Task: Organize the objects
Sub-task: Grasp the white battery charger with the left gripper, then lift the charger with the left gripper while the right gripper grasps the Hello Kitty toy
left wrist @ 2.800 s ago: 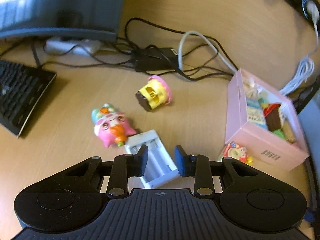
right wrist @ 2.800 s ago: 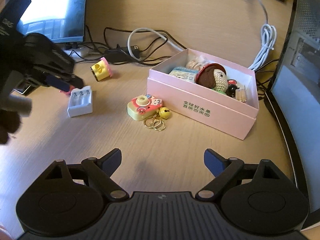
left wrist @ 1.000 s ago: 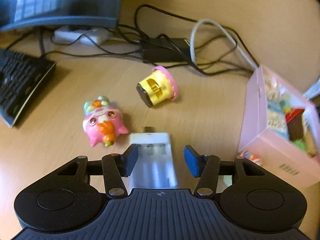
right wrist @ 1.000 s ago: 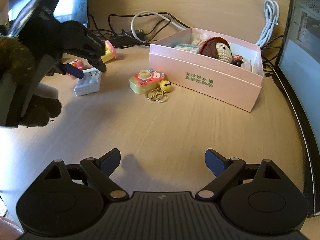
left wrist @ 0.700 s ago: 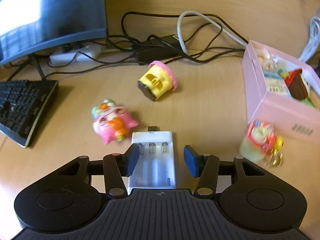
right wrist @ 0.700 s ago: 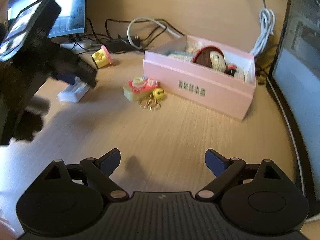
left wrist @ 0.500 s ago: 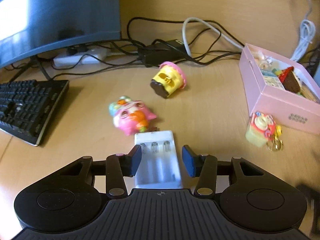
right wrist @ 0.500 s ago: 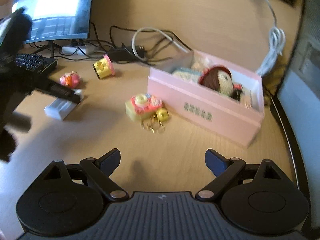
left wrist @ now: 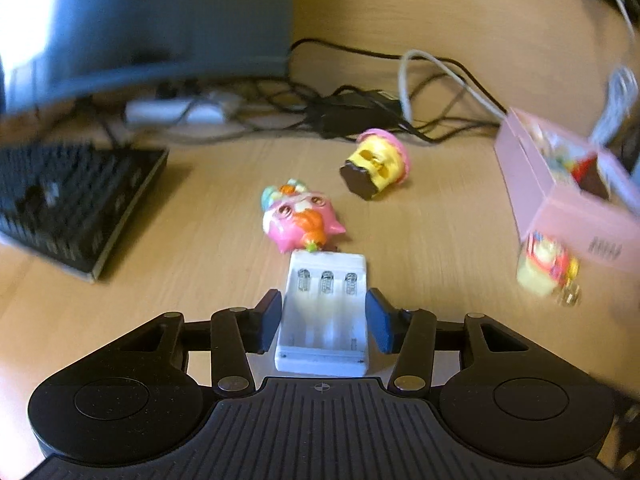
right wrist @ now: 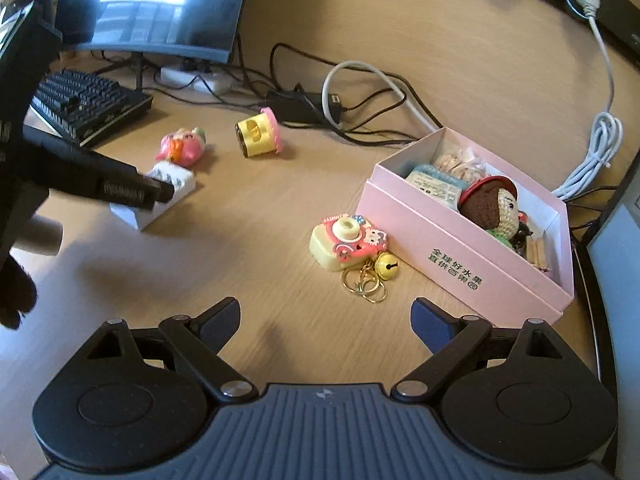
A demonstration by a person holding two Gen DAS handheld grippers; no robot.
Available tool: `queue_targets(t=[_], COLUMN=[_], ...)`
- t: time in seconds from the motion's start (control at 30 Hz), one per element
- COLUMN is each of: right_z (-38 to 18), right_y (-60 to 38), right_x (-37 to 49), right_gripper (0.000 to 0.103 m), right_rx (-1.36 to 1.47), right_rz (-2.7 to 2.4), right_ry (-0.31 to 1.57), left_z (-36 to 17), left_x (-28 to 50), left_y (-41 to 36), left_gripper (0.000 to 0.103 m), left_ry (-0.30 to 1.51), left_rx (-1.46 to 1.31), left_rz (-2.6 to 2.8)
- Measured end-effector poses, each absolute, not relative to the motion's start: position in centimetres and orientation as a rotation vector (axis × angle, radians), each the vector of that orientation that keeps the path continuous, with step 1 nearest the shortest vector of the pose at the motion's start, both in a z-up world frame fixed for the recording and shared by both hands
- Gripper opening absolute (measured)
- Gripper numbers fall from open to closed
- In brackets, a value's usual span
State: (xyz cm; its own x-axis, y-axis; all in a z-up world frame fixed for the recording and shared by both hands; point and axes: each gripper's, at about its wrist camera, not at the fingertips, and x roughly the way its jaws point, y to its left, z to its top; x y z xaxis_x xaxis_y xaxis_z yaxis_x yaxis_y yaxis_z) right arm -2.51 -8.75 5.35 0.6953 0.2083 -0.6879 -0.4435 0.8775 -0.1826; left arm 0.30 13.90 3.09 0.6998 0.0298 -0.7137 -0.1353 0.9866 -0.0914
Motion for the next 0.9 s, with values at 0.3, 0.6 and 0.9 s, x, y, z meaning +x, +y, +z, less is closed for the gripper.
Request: queue_targets(t=[0.3,0.6,0.9], right_z=[5.4,4.4,3.0], right_y=[-7.7,-8.5,-9.0], right_x=[-1.8,4.4,5.8], right_gripper=[0.096,0.096,0.097], right_rx=[-0.344,-0.231,-0.059], right_rz=[0.387,0.316,0.457], right_ry=[0.697,0.711,0.869], left_z=[3.1,3.3,3.2], left_x=[0.4,-0.8,-2.8], left_y=[14.5,12.7,10.7], left_gripper=[0.052,0.052,0.053], left_ry=[0.827,0.848,0.827], left_rx=[-0.186,-0.112,0.003], left_rz=[0.044,-0.112,-0.242])
